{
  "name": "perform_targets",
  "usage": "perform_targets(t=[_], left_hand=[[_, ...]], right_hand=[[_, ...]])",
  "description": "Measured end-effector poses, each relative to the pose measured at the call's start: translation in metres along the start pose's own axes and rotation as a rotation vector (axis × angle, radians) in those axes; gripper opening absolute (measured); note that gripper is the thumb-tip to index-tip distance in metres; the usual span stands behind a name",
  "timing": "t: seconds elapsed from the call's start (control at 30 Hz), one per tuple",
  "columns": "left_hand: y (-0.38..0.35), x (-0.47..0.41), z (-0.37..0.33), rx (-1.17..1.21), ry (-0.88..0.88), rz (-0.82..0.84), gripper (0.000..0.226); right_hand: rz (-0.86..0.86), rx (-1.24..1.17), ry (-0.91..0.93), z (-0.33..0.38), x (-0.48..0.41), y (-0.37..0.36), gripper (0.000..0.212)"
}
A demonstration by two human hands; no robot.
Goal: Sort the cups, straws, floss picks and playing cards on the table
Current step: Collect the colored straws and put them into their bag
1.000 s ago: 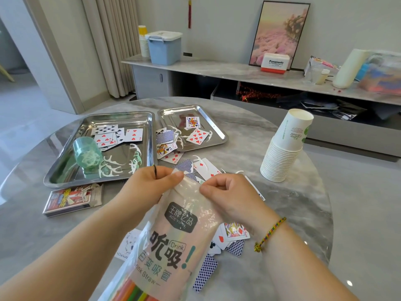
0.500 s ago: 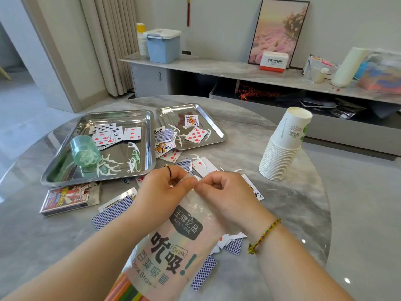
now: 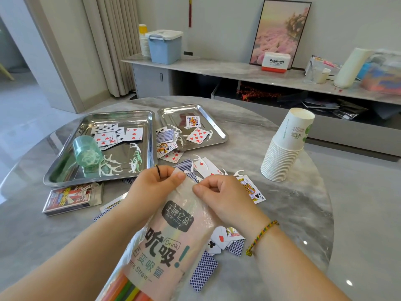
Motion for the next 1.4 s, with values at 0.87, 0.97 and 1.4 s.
perform_targets(t=[0.87, 0.97, 1.4], left_hand=[[0.012, -0.005, 0.008, 0.089, 0.267, 0.031, 0.012], [0.017, -0.006, 0.008, 0.137, 0.256, -0.033, 0.013], [0.020, -0.014, 0.010, 0.255, 0.224, -0.108, 0.012]], right_hand=[[-0.119, 0.120, 0.107, -0.002, -0.001, 0.002, 0.033], [-0.023, -0.073, 0.004, -0.007, -0.003, 0.000, 0.028], [-0.038, -0.406, -0.065, -0.011, -0.005, 0.007, 0.021]])
Point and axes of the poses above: each hand's wrist, its own x-axis away from the middle knuckle, its own y-axis out of the back of the hand, z = x × y, the point moved 5 cm from there along -x, towards the middle knuckle, and after that the axes turned 7 degrees about -y, right-handed, at the moved point
